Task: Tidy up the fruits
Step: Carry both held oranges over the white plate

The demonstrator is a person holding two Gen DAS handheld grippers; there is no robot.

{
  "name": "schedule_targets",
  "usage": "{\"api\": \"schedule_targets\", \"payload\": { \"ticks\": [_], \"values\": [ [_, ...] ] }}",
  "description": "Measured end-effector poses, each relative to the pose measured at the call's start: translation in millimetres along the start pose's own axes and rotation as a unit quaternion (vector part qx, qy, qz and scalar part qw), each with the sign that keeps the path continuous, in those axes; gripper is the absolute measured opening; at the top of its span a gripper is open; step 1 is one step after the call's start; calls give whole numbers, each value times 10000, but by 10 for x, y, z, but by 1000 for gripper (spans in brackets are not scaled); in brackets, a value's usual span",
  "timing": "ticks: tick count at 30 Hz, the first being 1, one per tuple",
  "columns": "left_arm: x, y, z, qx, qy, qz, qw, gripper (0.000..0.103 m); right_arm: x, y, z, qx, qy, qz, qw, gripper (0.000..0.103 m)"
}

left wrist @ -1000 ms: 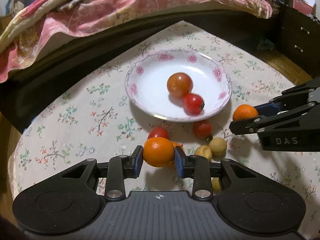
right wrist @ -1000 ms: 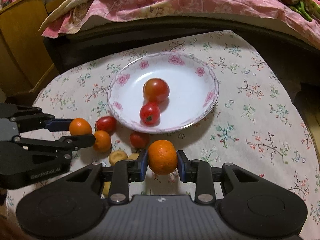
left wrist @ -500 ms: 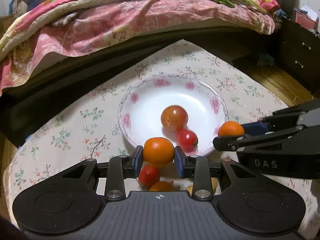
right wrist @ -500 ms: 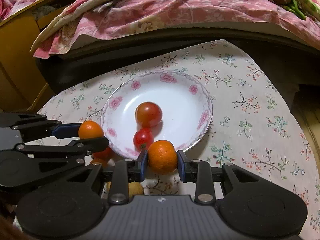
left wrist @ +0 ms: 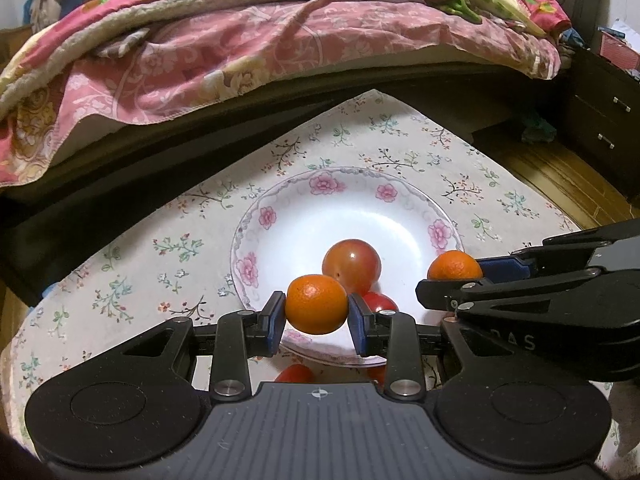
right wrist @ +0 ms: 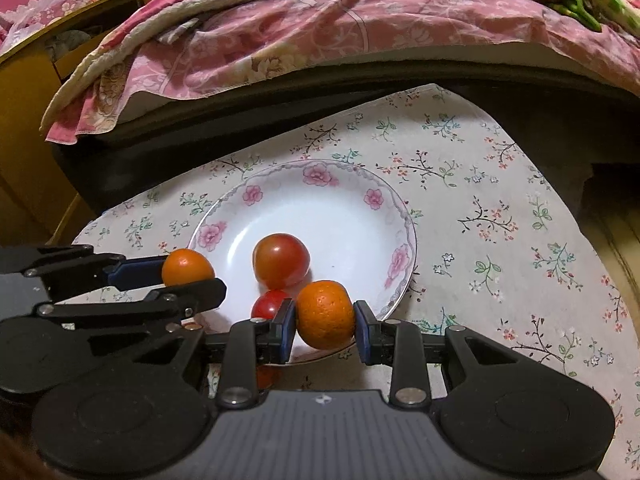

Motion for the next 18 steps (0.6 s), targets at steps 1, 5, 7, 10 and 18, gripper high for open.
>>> {"api": "schedule_targets", "payload": {
  "ticks": [1,5,7,10,18],
  "values": [
    [-3,-3,-10,4,0,-4,10000,40,-4,-6,-10,-9,14,1,10000,34],
    [-12,-8,-43,15,-2,-25,10000,40,-27,-19,-67,17,32,-21,10000,34],
    [-13,-6,-67,36,-25,-40,10000,40,-28,-26,-104,34,54,-5,10000,34],
    [-5,-11,-97,54,-32,-29,10000,40,-36,-31,-137,38,49,7,10000,34],
    [-4,-1,-171,107,-68,-29,9999,40,-59,-54,-208,59,74,31,10000,34]
  ]
}}
Point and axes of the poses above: each gripper's, at about its wrist camera, not at the fingertips, and z roughly against the way its jaws point, x to its left, y to its underside, the point moved 8 cm from there along -z, roughly the way its jaws point, and after that the axes turned 1 degree about -x, right-handed, at the moved point
